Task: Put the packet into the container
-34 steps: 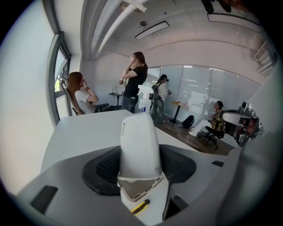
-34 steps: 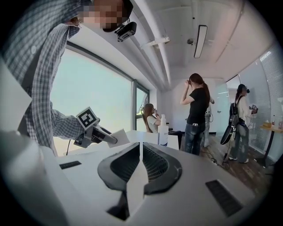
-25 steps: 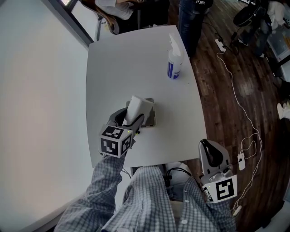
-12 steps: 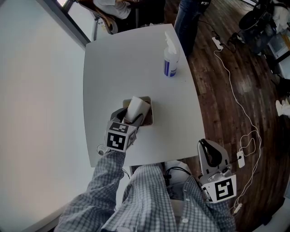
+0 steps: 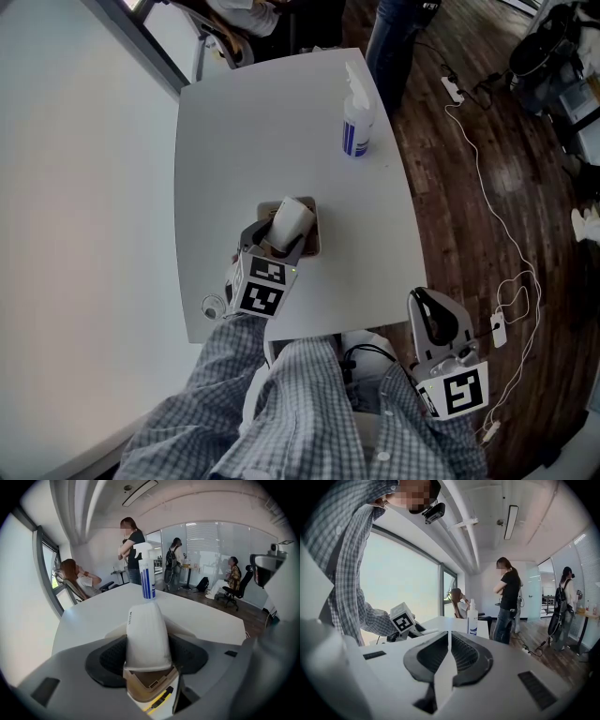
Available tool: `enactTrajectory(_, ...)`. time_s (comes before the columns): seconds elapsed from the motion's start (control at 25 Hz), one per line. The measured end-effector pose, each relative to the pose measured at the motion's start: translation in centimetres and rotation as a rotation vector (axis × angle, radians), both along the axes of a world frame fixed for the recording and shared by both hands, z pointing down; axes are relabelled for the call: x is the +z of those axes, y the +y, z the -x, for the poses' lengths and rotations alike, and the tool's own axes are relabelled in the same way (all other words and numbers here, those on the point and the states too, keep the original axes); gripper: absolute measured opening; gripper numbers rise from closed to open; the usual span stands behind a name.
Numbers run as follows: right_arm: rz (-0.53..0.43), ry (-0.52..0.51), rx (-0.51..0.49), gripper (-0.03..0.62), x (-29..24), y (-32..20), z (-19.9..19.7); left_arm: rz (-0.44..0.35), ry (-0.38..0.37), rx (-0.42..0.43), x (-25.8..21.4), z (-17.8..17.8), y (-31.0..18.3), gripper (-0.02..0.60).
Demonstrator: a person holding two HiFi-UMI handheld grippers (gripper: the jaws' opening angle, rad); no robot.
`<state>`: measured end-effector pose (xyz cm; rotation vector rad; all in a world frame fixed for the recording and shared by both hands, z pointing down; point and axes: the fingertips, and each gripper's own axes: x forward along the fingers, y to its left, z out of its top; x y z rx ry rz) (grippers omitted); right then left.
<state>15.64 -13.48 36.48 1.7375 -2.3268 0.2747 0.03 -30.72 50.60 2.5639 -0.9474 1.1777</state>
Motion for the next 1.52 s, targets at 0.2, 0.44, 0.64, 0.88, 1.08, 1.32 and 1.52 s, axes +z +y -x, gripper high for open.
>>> enactTrajectory(0.2,0.008,-0.005,-0.002,0.032,0.1,0.3,0.2,-0.008,0.007,0.011,-0.1,-0.3,0.2,0.267)
enactTrajectory(0.44,0.002,-0.010,-0.007,0.032,0.1,0.4,0.7,-0.010,-0.013,0.010,0.1,-0.6,0.8,0.289)
enactTrajectory(0.64,-0.004,-0.018,-0.014,0.032,-0.1,0.7,1.1,0.005,0.019,-0.020,0.0,-0.8,0.9,0.338)
enactTrajectory(0.88,-0.012,-0.019,-0.016,0.032,0.0,0.8,1.2,0.044,0.079,-0.070,0.4,-0.9,0.6,0.356)
enactTrajectory(1.08,-0.006,-0.019,-0.019,0.032,-0.1,1.3,1.2,0.057,0.108,-0.100,-0.1,-0.3,1.0,0.356)
enactTrajectory(1.32,-0.018,-0.021,-0.036,0.032,-0.4,1.5,1.7,0.038,0.156,-0.118,-1.7,0.0,1.3,0.356)
enactTrajectory(1.52,-0.021,-0.019,-0.051,0.032,-0.5,1.4,1.8,0.007,0.236,-0.131,-4.2,0.0,1.1,0.354)
